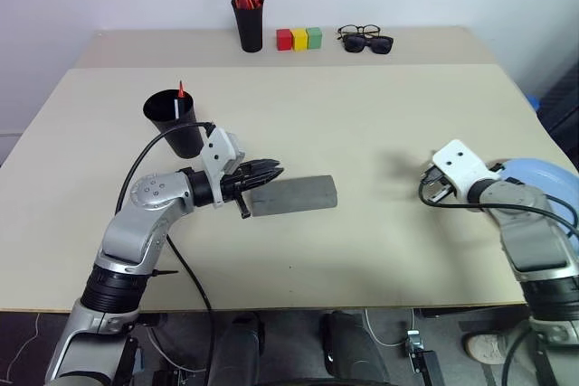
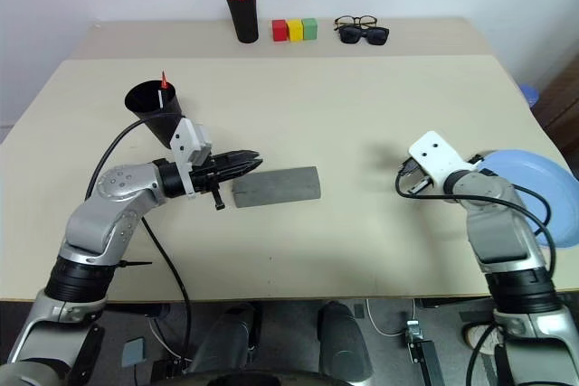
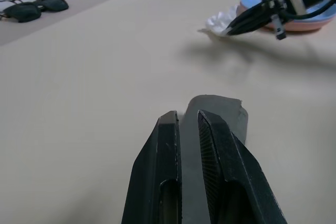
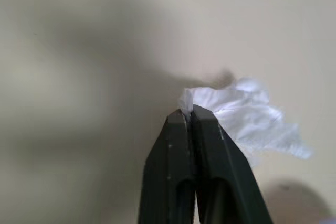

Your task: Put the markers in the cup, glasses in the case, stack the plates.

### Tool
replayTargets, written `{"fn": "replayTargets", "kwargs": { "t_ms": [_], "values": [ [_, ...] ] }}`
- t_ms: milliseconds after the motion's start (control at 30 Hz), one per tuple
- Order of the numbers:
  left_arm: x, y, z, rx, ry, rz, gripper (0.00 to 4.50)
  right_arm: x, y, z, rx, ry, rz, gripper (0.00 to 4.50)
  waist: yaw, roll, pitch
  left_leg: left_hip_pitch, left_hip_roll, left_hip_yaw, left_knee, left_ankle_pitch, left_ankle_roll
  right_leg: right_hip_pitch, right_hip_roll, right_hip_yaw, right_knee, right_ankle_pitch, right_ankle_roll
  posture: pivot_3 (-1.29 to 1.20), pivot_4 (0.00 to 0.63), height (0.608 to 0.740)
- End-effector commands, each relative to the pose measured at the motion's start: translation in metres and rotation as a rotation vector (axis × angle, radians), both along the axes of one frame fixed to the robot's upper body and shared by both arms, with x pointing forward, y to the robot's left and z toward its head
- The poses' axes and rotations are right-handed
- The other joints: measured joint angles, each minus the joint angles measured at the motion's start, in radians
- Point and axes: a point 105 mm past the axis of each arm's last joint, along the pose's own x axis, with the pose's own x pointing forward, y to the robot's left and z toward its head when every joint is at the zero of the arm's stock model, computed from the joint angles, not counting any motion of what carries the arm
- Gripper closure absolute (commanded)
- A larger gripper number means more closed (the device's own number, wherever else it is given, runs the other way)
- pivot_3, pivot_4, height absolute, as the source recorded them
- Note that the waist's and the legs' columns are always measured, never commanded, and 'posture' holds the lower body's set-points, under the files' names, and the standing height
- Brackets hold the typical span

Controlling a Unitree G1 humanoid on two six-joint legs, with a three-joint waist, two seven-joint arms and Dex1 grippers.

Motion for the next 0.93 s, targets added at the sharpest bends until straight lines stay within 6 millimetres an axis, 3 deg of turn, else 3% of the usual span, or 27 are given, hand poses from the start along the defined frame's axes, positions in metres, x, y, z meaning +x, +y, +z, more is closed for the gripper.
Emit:
{"fn": "replayTargets", "kwargs": {
  "t_ms": [33,100,167,267,400,533,667,767,933],
  "values": [
    [0.005,0.022,0.012,-0.026,-0.027,0.08,3.95,-0.023,-0.027,0.055,-0.084,-0.123,-0.109,4.48,0.007,0.0,0.0,0.0,0.0,0.0,0.0,0.0,0.0,0.0,0.0,0.0,0.0,0.0,0.0,0.0,0.15,0.74],
    [0.004,0.03,0.012,-0.017,-0.021,0.108,3.95,-0.036,-0.043,0.064,-0.11,-0.113,-0.179,4.48,0.011,0.0,0.0,0.0,0.0,0.0,0.0,0.0,0.0,0.0,0.0,0.0,0.0,0.0,0.0,0.0,0.15,0.74],
    [0.001,0.042,0.008,0.007,-0.017,0.134,3.95,-0.053,-0.061,0.058,-0.187,-0.024,-0.226,4.48,0.015,0.0,0.0,0.0,0.0,0.0,0.0,0.0,0.0,0.0,0.0,0.0,0.0,0.0,0.0,0.0,0.15,0.74],
    [-0.002,0.058,0.002,0.032,-0.011,0.19,3.95,-0.058,-0.073,0.048,-0.217,0.036,-0.247,3.19,0.012,0.0,-0.001,0.0,0.0,0.001,0.0,-0.001,0.001,0.001,0.0,0.0,-0.002,0.0,0.0,0.0,0.15,0.74],
    [-0.005,0.075,0.001,0.041,-0.026,0.284,3.95,-0.041,-0.067,0.049,-0.247,-0.01,-0.181,1.29,0.003,0.0,-0.001,0.001,0.001,0.002,0.001,-0.001,0.001,0.001,0.0,0.001,-0.001,0.0,-0.001,0.0,0.15,0.74],
    [-0.013,0.099,0.003,0.015,-0.04,0.416,3.95,-0.014,-0.03,0.06,-0.044,-0.148,0.02,1.29,-0.012,0.001,-0.001,0.001,0.001,0.002,-0.001,-0.001,0.001,0.0,0.0,0.001,-0.001,0.0,0.0,0.0,0.15,0.74],
    [-0.03,0.15,-0.008,0.009,-0.044,0.657,3.95,-0.002,0.023,0.061,0.302,-0.216,0.272,1.29,-0.017,0.0,-0.001,0.001,0.002,0.001,-0.002,-0.001,0.001,0.0,0.0,0.001,-0.001,0.0,0.0,0.0,0.15,0.74],
    [-0.04,0.175,-0.018,-0.018,-0.006,0.796,3.95,0.003,0.037,0.053,0.44,-0.181,0.342,1.29,-0.006,0.0,-0.001,0.0,0.001,0.001,-0.001,-0.001,0.001,0.0,0.0,0.0,-0.001,0.0,0.0,0.0,0.15,0.74],
    [-0.057,0.178,-0.023,-0.011,-0.022,0.859,3.95,0.014,0.05,0.03,0.511,-0.09,0.397,1.29,0.016,0.0,-0.001,0.0,0.0,0.001,0.0,-0.001,0.001,0.002,-0.001,0.0,-0.004,0.0,-0.001,0.0,0.15,0.74]
  ]
}}
